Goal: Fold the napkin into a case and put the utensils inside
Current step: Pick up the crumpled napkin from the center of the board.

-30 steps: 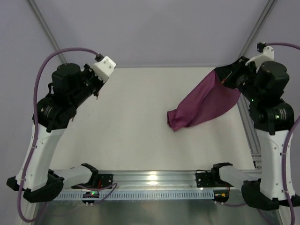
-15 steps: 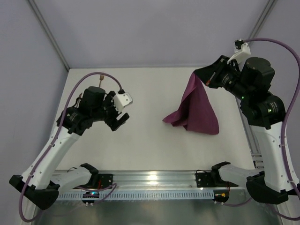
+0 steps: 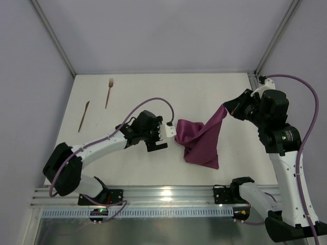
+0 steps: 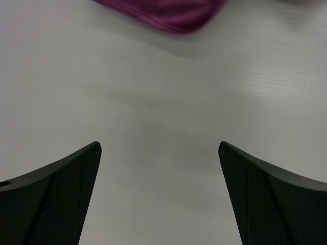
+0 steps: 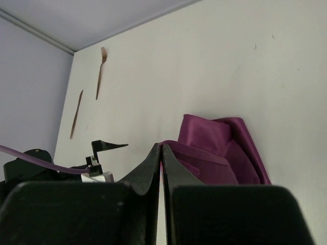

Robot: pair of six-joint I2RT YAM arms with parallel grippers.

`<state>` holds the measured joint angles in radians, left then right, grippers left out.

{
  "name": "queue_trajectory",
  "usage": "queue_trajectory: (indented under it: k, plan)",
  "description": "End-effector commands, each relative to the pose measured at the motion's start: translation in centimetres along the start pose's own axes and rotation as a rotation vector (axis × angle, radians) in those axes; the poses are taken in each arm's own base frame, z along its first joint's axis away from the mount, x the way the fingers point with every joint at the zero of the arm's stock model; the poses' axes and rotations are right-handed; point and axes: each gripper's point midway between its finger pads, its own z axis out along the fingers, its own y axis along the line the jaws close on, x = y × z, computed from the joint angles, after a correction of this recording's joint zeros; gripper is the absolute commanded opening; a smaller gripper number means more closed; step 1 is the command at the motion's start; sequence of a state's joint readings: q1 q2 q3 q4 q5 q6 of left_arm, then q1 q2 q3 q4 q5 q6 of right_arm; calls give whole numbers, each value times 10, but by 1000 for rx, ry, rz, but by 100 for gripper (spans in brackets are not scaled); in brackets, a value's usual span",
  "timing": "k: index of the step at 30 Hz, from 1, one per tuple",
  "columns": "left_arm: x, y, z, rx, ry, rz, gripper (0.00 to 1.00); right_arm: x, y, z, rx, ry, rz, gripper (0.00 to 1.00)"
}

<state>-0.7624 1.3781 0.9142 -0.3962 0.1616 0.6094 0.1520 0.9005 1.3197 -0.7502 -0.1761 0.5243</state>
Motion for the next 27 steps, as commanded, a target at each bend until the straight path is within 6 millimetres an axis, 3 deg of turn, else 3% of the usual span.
queue_trajectory:
  k: [1,2,4,5,8,11,12,13,15,16,18,19,20,21,22,23,27]
  plan:
    - [-63,49,19,-142,-241,151,99,6,-6,-6,-20,-2,-15,4]
    - [-61,43,38,-92,-248,172,99,10,-9,-5,-10,13,-18,4]
    - [-70,48,53,-70,-252,212,95,15,-14,-7,1,20,-28,4]
    - [-60,43,73,-28,-211,202,93,18,-16,-9,10,26,-27,4]
    - [-58,51,94,-21,-167,230,89,23,-21,-17,31,29,-38,4]
    - [-69,64,98,-31,-173,232,86,30,-27,-23,52,35,-52,4]
    - [-65,46,101,80,-173,193,82,33,-29,-25,59,37,-57,4]
    - [-81,62,90,98,-216,149,79,37,-33,-27,66,41,-59,4]
    - [-92,51,79,255,-289,-31,71,40,-37,-28,78,42,-59,4]
    - [-86,63,71,274,-290,-127,68,45,-40,-27,85,50,-57,4]
    - [-96,82,65,261,-317,-291,64,48,-42,-29,86,46,-55,4]
    - [-92,98,73,195,-299,-329,64,52,-44,-27,88,55,-54,4]
    - [-100,104,74,174,-301,-344,64,52,-43,-27,80,50,-55,4]
    - [-95,103,88,176,-264,-374,65,54,-44,-26,77,54,-53,4]
    - [-86,94,93,206,-202,-396,65,54,-43,-26,75,52,-54,4]
    - [-100,95,94,216,-204,-382,68,54,-43,-26,76,53,-52,4]
    - [-81,69,118,324,-115,-464,73,54,-43,-26,74,52,-52,4]
